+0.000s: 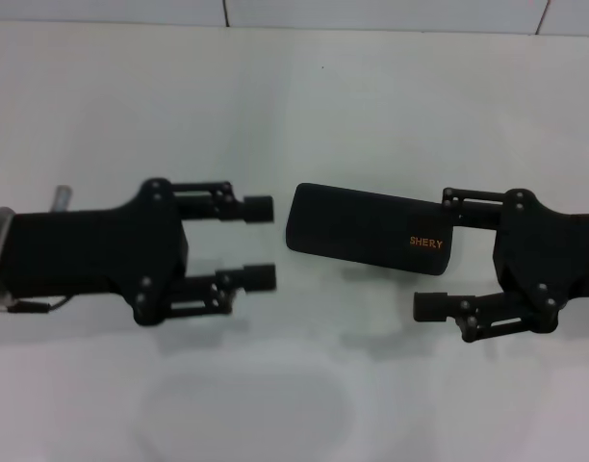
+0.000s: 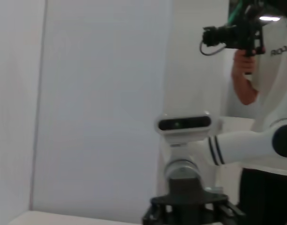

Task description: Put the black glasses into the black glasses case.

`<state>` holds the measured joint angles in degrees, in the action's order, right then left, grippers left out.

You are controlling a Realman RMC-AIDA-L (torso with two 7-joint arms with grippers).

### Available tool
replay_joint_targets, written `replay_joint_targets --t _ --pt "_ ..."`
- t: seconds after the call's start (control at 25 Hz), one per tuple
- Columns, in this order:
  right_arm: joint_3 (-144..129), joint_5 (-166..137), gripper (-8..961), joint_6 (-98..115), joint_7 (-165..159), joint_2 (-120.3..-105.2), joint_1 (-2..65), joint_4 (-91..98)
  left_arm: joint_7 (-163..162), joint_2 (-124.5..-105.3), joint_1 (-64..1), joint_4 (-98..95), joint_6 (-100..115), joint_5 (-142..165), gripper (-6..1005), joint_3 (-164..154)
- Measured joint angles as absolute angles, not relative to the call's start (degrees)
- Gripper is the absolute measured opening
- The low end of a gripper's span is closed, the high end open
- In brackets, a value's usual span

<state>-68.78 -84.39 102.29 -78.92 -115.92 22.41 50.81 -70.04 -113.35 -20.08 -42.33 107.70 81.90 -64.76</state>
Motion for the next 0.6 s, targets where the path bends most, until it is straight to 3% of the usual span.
replay_joint_targets --t 0.16,0.6 --pt "-69.0 -84.3 845 102.3 -78.9 -115.93 22.5 50.5 -69.1 -114.24 -19.4 -42.5 107.8 81.9 661 -60.9" --pt "-68.9 -83.0 846 101.7 -78.8 -115.93 22.6 50.4 -69.8 -114.02 -20.4 -42.0 107.6 85.2 838 -60.1"
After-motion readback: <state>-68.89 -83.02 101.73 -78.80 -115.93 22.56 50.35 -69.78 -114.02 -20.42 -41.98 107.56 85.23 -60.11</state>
